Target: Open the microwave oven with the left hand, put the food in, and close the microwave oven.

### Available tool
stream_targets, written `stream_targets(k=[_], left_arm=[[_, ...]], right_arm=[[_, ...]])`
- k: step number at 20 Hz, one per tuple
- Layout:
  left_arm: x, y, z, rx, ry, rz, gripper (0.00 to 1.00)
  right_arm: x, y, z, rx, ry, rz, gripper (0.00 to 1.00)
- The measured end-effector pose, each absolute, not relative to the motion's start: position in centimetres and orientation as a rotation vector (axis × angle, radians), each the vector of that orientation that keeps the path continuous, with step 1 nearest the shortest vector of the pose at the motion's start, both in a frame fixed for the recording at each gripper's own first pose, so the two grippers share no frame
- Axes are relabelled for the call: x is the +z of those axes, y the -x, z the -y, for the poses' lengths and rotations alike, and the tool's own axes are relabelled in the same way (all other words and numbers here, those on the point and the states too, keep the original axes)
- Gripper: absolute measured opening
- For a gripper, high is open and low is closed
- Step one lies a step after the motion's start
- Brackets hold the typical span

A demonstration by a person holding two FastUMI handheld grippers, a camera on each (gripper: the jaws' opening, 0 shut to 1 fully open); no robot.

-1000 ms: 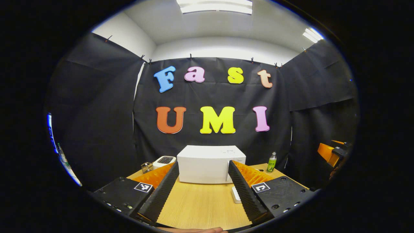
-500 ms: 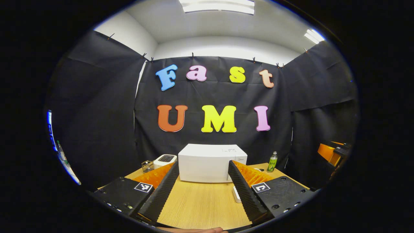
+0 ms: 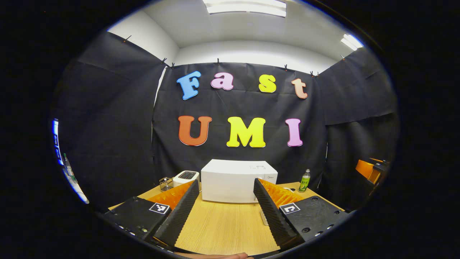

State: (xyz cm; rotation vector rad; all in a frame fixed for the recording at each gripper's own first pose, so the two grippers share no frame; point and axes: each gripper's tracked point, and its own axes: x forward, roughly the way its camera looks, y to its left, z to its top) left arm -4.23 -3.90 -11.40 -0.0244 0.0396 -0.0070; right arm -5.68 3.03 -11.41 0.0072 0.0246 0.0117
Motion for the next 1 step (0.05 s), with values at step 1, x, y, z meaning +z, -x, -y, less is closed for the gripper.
stream_targets(k=[1], left_arm=[[-11.76, 4.24, 3.79, -0.008, 0.027, -0.046, 0.95]], right_arm=[[-11.51, 5.71, -3.17, 0.017, -0.008, -0.026, 0.91]])
